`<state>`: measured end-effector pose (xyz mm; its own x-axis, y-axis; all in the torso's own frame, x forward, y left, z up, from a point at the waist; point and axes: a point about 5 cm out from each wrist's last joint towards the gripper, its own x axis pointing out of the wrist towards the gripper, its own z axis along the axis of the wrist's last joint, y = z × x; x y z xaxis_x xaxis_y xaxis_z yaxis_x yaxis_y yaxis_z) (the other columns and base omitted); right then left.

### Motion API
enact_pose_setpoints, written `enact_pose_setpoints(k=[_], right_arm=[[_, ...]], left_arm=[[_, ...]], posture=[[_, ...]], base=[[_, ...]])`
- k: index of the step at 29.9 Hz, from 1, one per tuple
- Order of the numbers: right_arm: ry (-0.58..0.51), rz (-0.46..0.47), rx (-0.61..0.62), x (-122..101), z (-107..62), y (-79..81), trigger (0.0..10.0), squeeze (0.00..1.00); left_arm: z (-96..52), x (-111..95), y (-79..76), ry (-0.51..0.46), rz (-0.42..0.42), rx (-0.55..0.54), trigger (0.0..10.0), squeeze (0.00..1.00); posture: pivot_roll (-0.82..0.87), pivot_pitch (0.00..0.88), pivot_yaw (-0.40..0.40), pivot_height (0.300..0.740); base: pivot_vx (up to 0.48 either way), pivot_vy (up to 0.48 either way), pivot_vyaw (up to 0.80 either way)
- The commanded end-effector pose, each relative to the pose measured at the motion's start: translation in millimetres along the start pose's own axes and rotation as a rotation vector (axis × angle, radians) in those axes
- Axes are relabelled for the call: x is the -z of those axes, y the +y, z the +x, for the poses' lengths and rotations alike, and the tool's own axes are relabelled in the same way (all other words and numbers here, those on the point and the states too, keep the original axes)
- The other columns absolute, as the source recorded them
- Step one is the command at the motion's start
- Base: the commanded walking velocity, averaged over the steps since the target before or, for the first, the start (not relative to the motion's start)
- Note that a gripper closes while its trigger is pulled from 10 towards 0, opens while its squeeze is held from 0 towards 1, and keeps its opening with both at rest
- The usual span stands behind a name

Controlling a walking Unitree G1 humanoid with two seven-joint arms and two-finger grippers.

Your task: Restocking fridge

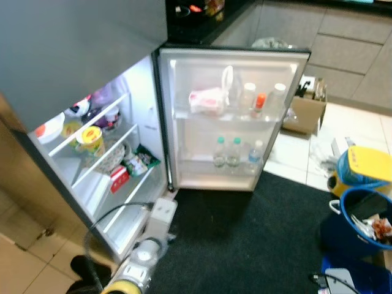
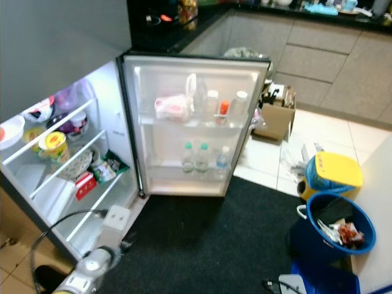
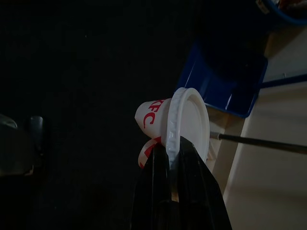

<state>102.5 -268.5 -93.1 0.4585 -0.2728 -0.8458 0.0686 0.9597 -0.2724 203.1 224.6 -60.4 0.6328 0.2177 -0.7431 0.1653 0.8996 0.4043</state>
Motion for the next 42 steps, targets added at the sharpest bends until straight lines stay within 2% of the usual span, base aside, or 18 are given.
enact_pose_setpoints(k=[1,2,4,6,7,8,11,14,15,16,18,20,24,33,34,35,42], right_arm=[[-0.006,0.019,-0.002,-2,0.3,0.1,10.0,0.00],[-0.006,0.019,-0.002,-2,0.3,0.1,10.0,0.00],[-0.001,0.016,-0.006,-1,0.3,0.6,10.0,0.00],[0.002,0.012,-0.011,-1,0.5,1.3,10.0,0.00],[0.002,0.012,-0.011,-1,0.5,1.3,10.0,0.00],[-0.001,0.012,-0.014,-2,0.5,1.6,10.0,0.00],[-0.004,0.012,-0.016,-2,0.5,1.7,10.0,0.00],[-0.012,0.010,-0.016,-3,0.6,1.4,10.0,0.00],[-0.012,0.010,-0.016,-3,0.6,1.4,10.0,0.00],[-0.013,0.002,-0.014,-4,0.6,0.7,10.0,0.00],[-0.013,0.002,-0.014,-4,0.6,0.7,10.0,0.00],[-0.012,-0.010,-0.003,-4,0.7,-0.8,10.0,0.00],[-0.002,-0.038,0.034,-3,0.8,-3.7,10.0,0.01],[0.006,-0.053,0.069,-3,0.8,-6.1,10.0,0.00],[-0.006,-0.079,0.108,-6,0.3,-19.6,10.0,0.00],[-0.012,-0.085,0.120,-7,0.2,-23.3,10.0,0.00],[0.031,-0.120,0.182,0,-1.5,-31.8,10.0,0.00]], left_arm=[[-3.7,27,15.4,0.067,0.141,-0.061,10.0,0.00],[-3.7,27,15.4,0.067,0.141,-0.061,10.0,0.00],[-8.6,49,32.3,0.126,0.157,-0.094,10.0,0.00],[-13.4,66,50.8,0.184,0.096,-0.142,10.0,0.00],[-13.4,66,50.8,0.184,0.096,-0.142,10.0,0.00],[-16.2,74,61.3,0.202,0.036,-0.180,10.0,0.00],[-16.7,75,64.0,0.203,-0.001,-0.195,10.0,0.00],[-14.0,66,60.9,0.140,-0.064,-0.181,10.0,0.00],[-14.0,66,60.9,0.140,-0.064,-0.181,10.0,0.00],[-11.4,58,54.2,0.107,-0.067,-0.162,10.0,0.00],[-11.4,58,54.2,0.107,-0.067,-0.162,10.0,0.00],[-8.5,49,42.1,0.074,-0.060,-0.134,10.0,0.00],[-6.8,44,33.3,0.058,-0.054,-0.114,10.0,0.00],[-6.5,42,32.0,0.040,-0.066,-0.104,10.0,0.00],[-6.3,40,32.2,0.024,-0.077,-0.096,10.0,0.00],[-6.3,40,32.2,0.020,-0.078,-0.094,10.0,0.00],[-6.1,38,31.4,0.013,-0.074,-0.090,10.0,0.00]], posture=[[0.00,0.026,-0.050,0.740],[0.00,0.026,-0.050,0.740],[0.01,0.028,-0.050,0.740],[0.03,0.028,-0.051,0.740],[0.03,0.028,-0.051,0.740],[0.03,0.028,-0.051,0.740],[0.03,0.028,-0.051,0.740],[0.02,0.022,-0.050,0.740],[0.02,0.022,-0.050,0.740],[0.02,0.021,-0.053,0.740],[0.02,0.021,-0.053,0.740],[0.01,0.020,-0.057,0.740],[0.00,0.020,-0.059,0.740],[0.00,0.020,-0.061,0.740],[0.01,0.021,-0.061,0.740],[0.01,0.021,-0.061,0.740],[0.01,0.022,-0.061,0.740]], base=[[0.000,0.000,0.00],[0.000,0.000,0.00],[0.000,0.000,0.00],[0.000,0.000,0.00],[0.000,0.000,0.00],[0.000,0.000,0.00],[0.000,0.000,0.00],[0.000,0.000,0.00],[0.000,0.000,0.00],[0.000,0.000,0.00],[0.000,0.000,0.00],[0.000,0.000,0.24],[0.000,0.000,0.72],[0.000,0.000,0.80],[0.000,0.000,0.80],[0.000,0.000,0.80],[0.000,0.000,0.80]])
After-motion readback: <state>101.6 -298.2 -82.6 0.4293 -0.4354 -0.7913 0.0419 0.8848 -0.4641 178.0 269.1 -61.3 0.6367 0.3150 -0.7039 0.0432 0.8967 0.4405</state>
